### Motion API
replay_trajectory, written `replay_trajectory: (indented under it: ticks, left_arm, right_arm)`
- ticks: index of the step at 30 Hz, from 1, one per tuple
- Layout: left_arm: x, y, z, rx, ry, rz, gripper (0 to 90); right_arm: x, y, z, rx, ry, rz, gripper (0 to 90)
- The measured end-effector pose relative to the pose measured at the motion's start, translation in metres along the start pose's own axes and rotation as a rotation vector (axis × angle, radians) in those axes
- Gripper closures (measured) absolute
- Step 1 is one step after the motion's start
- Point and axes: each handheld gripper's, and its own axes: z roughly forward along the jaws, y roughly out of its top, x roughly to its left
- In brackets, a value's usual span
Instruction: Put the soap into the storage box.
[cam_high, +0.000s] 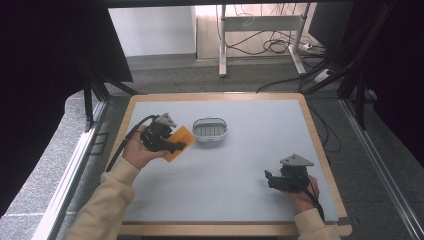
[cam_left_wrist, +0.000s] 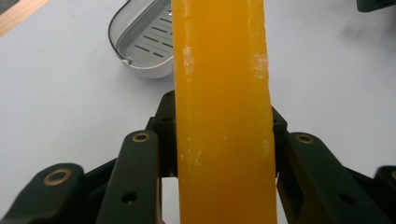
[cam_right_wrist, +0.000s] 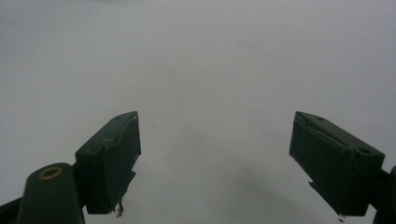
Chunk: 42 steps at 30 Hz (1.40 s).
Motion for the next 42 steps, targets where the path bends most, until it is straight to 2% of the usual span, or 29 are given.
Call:
replay_trajectory:
  ticks: [6,25,33,37,42]
  left_arm:
    - [0.001,0.006,0.003,-0.004,-0.009,0.01,61.8]
    - [0.0,0.029,0.01,-0.003,-0.001,0.053,61.8]
    - [0.005,0.039,0.015,0.007,0.0,0.073,61.8]
    - [0.01,0.043,0.018,0.001,-0.009,0.06,61.8]
    - [0.014,0.048,0.02,0.005,-0.004,0.07,61.8]
  right_arm:
    - [0.0,0.0,0.0,0.001,-0.003,-0.002,16.7]
    - [-0.001,0.0,0.0,0.001,-0.004,-0.002,16.7]
    - [0.0,0.0,0.001,0.003,-0.003,-0.003,16.7]
    - [-0.001,-0.001,0.001,0.006,-0.003,-0.002,16.7]
    - [-0.001,-0.001,0.001,0.006,-0.003,0.0,16.7]
